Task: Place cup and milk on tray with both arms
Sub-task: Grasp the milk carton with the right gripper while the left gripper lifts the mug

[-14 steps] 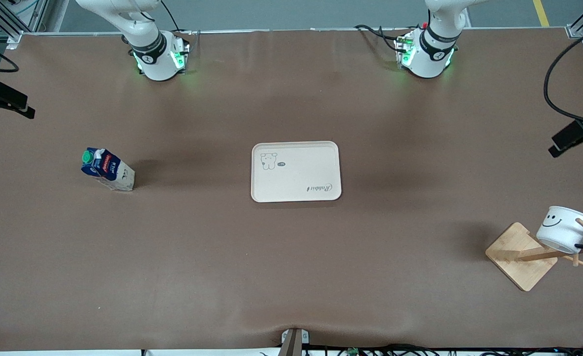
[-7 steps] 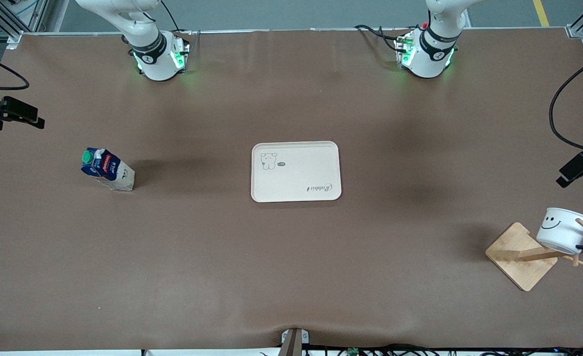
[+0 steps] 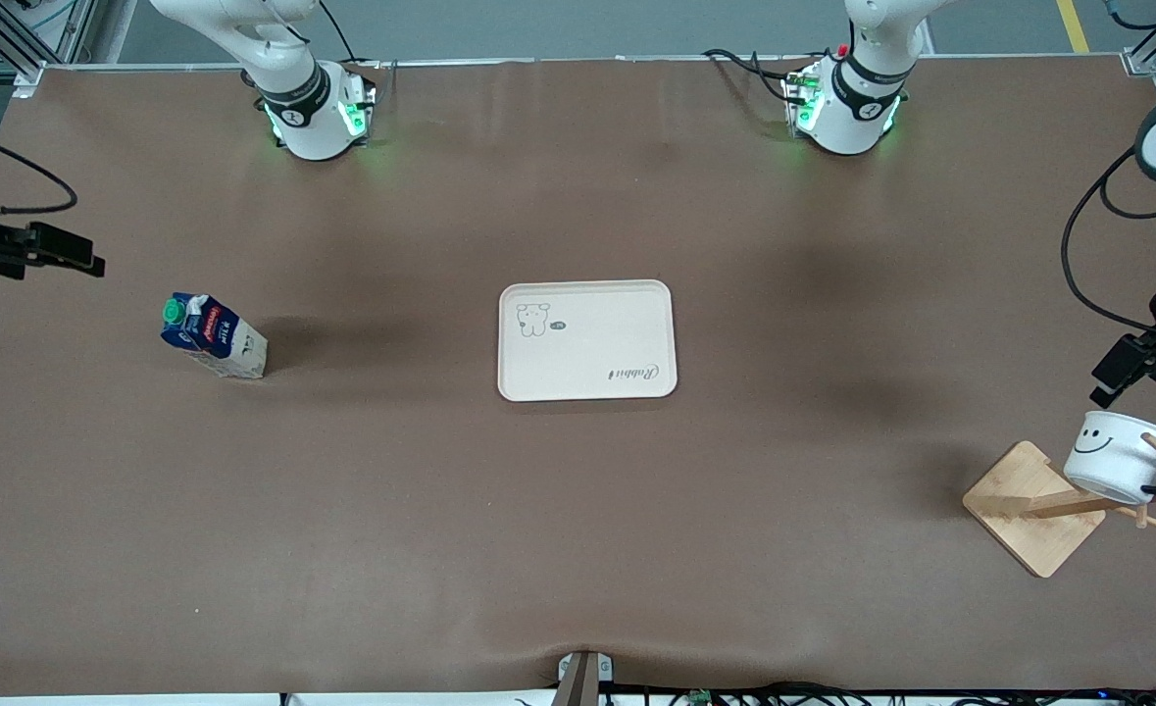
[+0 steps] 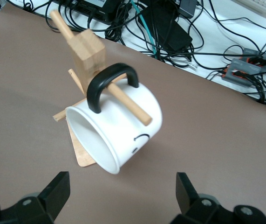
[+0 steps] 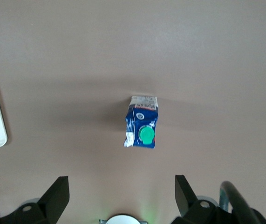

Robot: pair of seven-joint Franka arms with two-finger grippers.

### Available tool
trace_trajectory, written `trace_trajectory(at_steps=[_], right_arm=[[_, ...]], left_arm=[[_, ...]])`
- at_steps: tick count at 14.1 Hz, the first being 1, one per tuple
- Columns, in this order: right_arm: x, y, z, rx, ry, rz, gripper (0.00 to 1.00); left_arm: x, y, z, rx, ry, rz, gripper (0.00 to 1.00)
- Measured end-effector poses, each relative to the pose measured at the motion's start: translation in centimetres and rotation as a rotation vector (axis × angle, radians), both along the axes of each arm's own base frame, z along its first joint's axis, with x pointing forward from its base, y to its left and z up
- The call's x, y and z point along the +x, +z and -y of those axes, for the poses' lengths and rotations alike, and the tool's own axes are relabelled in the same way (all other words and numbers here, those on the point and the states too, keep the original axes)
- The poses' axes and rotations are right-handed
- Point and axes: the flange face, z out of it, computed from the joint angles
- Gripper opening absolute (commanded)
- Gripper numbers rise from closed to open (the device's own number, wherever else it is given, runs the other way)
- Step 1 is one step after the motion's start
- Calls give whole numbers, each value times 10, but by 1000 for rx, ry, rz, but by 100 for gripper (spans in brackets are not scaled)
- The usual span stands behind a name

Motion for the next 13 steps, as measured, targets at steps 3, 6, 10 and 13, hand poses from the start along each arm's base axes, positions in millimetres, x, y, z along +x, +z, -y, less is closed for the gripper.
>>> trace_trajectory(at_steps=[3,6,10,13], right_arm=[[13,-9,-4,-2,7,33,100],[16,-19,-8,10,12,14,100],[32,-97,-5,29,0,-153,100],[32,-121,-6,38,-1,-231,100]], left_arm=[[6,-20,-7,3,14,42,100],[14,-36,-11,7,23,89,84],[23,-58,-10,13,14,130,43],[27,-56,0,11,-4,141,15]])
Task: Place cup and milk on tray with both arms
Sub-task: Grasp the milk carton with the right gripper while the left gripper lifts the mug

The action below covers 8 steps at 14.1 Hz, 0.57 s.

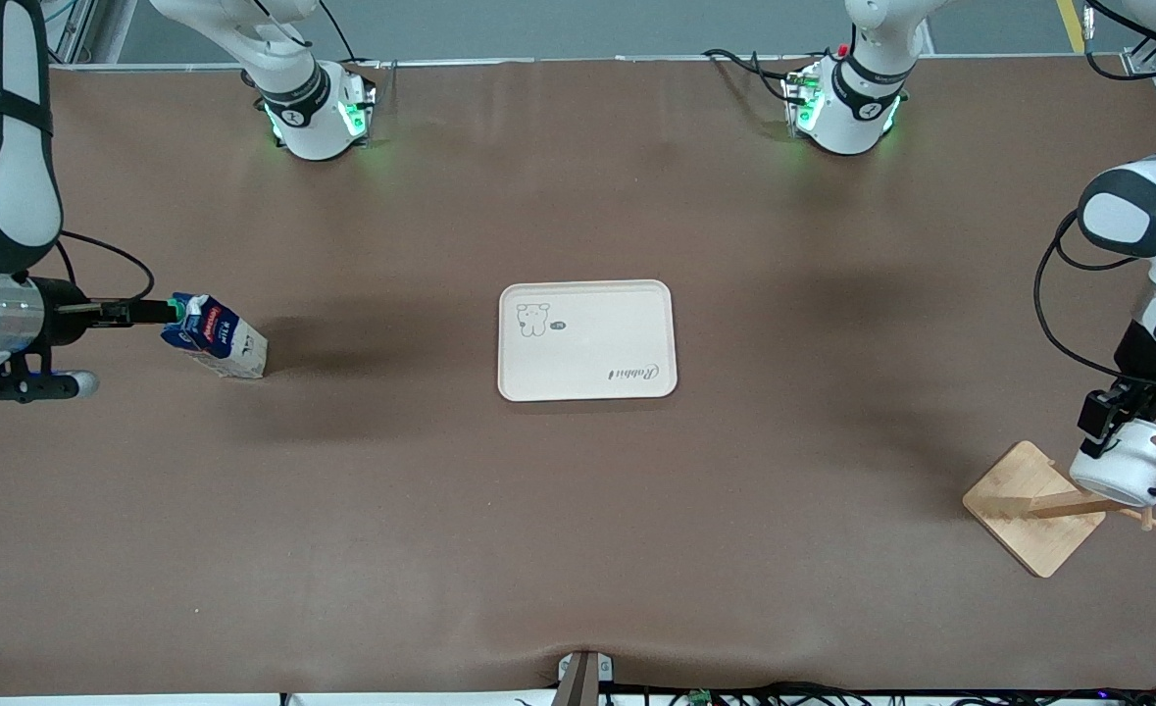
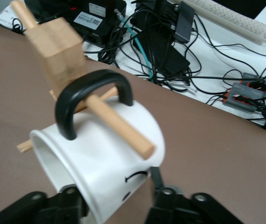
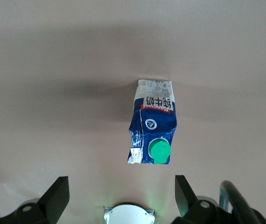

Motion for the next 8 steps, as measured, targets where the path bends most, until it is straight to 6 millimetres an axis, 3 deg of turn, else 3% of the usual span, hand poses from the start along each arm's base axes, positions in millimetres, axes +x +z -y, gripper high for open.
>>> trace_trajectory(at_steps=[4,8], right_arm=[[5,-34,0,2,0,-65,100],[5,-46,1,0,-9,-93,100]], left_arm=[[6,5,26,-6,-44,11,0],[4,17,47,-9,-83,-11,0]])
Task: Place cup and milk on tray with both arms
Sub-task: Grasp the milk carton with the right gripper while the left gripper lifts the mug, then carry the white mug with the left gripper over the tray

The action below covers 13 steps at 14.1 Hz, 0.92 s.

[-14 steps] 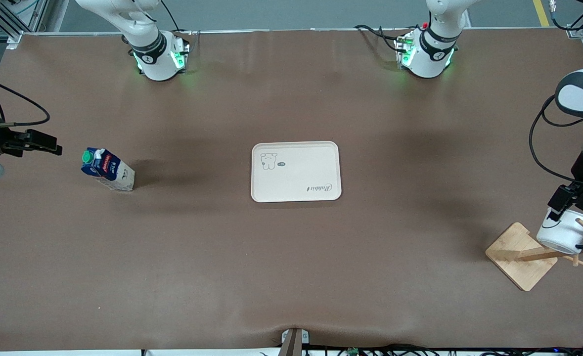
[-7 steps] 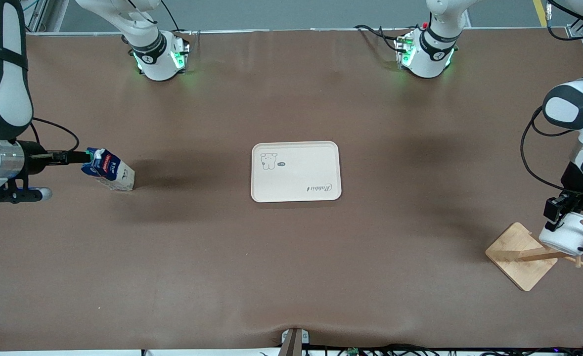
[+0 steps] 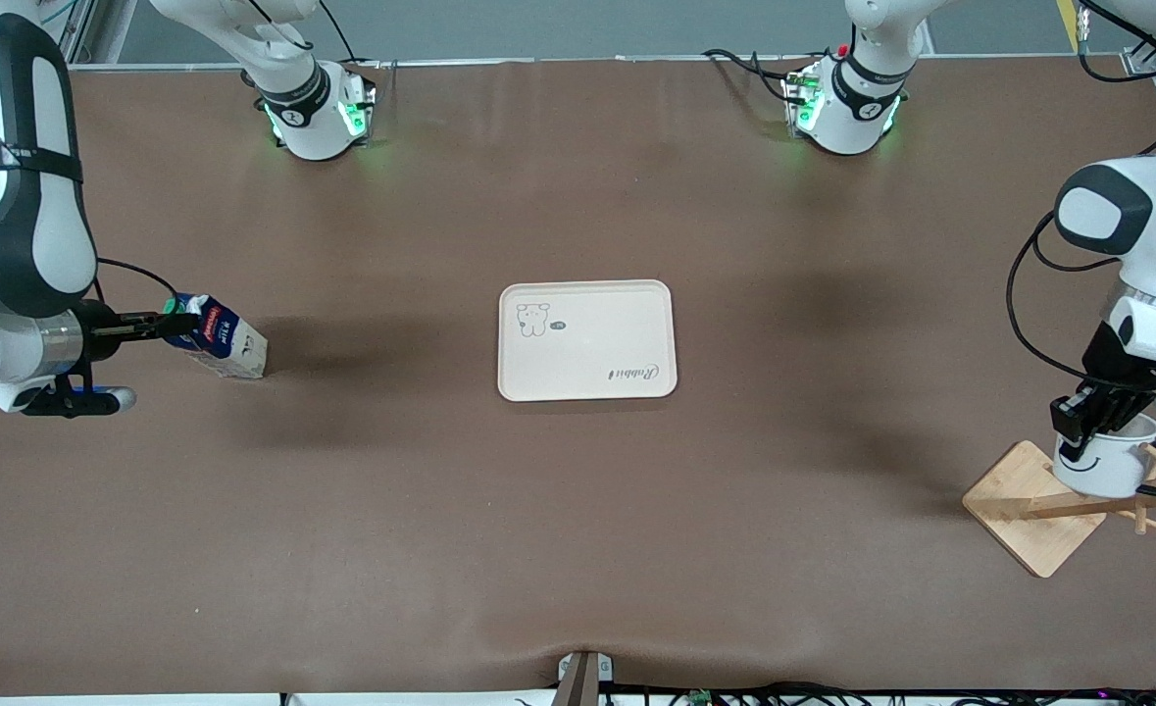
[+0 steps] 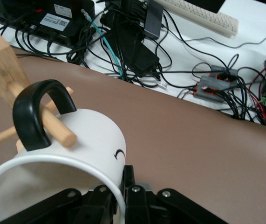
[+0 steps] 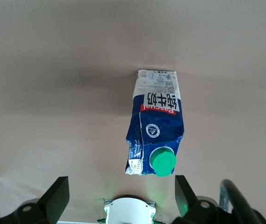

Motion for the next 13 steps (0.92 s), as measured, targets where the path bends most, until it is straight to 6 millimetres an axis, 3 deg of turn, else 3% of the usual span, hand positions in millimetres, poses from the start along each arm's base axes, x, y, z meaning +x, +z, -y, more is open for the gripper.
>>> trace_trajectory(at_steps=[2,5,8,13], right_arm=[[-2,-9,3,-25,-54,-25,100],[-4,-35,6,-89,-144,-81,100],[-7,-54,-3,-192,-82,-81,100],[-21,-78,-13,-226,-41,-57,100]], left_arm=[[-6,15,11,4,-23,-41,0],[-15,40,44,14,-83,-107,0],[-29,60,75,22,-124,-176,0],[-46,71,161,-40,-122,-381,0]])
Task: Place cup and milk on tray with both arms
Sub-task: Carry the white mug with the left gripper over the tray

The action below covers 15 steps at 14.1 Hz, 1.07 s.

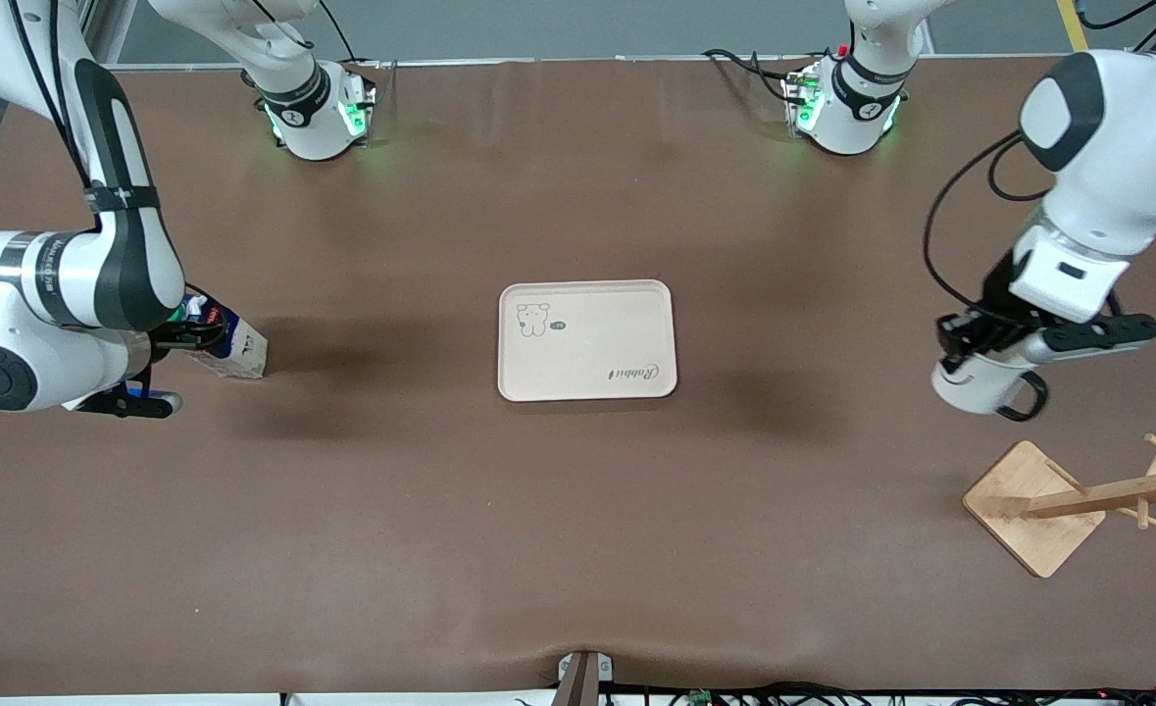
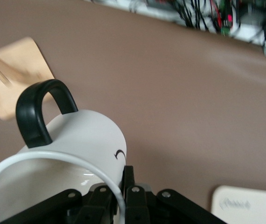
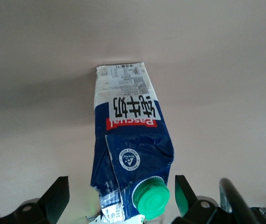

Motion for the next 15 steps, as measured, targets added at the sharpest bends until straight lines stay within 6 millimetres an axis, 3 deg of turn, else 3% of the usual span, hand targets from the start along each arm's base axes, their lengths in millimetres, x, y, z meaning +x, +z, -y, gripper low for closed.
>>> trace_trajectory(at_steps=[2,8,15], right_arm=[[-7,-3,0,2,1,-9,100],[-10,-5,0,16,28,1,100],[-8,-7,3,76,133,25,100]], left_arm=[[-12,-8,43,-4,-24,-70,0],[-54,-58,161,-46,-16,-254,0],[-114,-145,281,56,65,-401,0]])
